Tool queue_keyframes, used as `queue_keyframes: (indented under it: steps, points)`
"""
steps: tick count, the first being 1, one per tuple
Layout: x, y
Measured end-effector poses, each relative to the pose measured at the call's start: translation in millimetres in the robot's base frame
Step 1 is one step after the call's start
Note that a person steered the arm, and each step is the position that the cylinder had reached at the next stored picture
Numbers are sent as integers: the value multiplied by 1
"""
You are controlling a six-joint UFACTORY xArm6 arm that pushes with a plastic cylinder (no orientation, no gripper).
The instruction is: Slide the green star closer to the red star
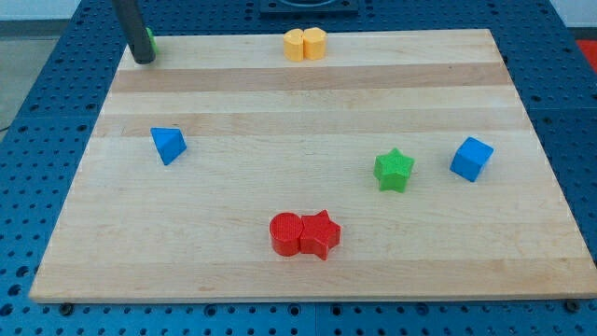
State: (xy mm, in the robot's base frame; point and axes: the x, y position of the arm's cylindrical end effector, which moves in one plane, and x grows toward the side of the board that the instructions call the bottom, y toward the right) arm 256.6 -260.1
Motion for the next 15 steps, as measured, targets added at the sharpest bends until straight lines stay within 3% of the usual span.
queue_keyframes:
  steps: [1, 3, 4, 6, 8, 11, 14, 15]
  points:
    - [54, 34]
    - [152, 192]
    - [180, 265]
    - [147, 325]
    - [212, 389]
    - [269, 392]
    - [242, 303]
    - [247, 323]
